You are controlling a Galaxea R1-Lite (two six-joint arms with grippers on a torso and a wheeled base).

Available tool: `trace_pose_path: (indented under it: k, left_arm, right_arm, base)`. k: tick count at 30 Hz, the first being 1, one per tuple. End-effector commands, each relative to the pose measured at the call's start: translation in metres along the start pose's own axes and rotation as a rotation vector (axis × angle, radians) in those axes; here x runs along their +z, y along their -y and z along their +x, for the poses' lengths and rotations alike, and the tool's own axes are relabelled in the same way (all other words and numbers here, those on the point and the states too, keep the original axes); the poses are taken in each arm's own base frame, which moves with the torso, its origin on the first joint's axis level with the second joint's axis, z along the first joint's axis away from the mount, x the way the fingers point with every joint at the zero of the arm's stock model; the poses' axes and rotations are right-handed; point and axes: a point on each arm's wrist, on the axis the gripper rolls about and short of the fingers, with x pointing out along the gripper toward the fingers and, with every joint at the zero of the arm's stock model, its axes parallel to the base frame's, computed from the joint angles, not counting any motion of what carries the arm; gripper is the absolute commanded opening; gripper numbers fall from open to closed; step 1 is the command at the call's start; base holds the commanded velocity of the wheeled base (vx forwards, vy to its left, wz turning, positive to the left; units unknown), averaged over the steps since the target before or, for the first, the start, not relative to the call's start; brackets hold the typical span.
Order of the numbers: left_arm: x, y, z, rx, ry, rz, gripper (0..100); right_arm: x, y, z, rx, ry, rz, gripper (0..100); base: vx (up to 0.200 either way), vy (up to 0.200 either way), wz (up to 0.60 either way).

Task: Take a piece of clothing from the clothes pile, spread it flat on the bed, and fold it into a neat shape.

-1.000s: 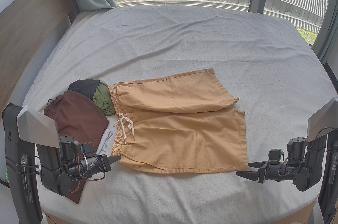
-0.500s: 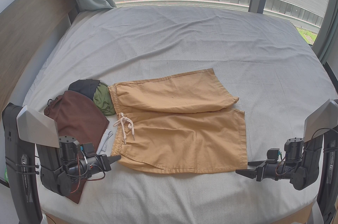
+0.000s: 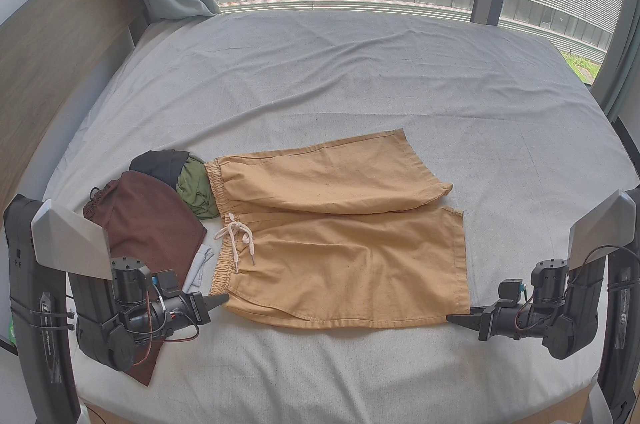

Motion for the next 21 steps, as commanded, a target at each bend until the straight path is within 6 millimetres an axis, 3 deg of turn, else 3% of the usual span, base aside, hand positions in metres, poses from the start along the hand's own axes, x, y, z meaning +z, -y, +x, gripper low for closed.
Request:
trace_pose_path:
  k: [1, 8, 14, 21]
  left_arm:
    - [0.0, 0.0, 0.0, -0.001, 0.003, 0.001, 0]
    - [0.001, 0.001, -0.001, -0.002, 0.004, 0.001, 0]
    - [0.002, 0.01, -0.018, -0.024, -0.005, 0.014, 0]
    - [-0.01, 0.008, -0.035, -0.009, -0.057, 0.05, 0]
  right_arm:
    - [0.001, 0.001, 0.001, 0.0, 0.006, -0.003, 0]
    - [0.001, 0.001, 0.001, -0.001, 0.007, -0.005, 0]
    - [-0.006, -0.009, -0.011, -0.005, -0.027, 0.015, 0]
    - [-0.008, -0.014, -0.018, -0.004, -0.04, 0.012, 0]
  base:
    - [0.0, 0.0, 0.0]
    - [0.0, 0.0, 0.0]
    - [0.0, 0.0, 0.0]
    - [0.0, 0.0, 0.0]
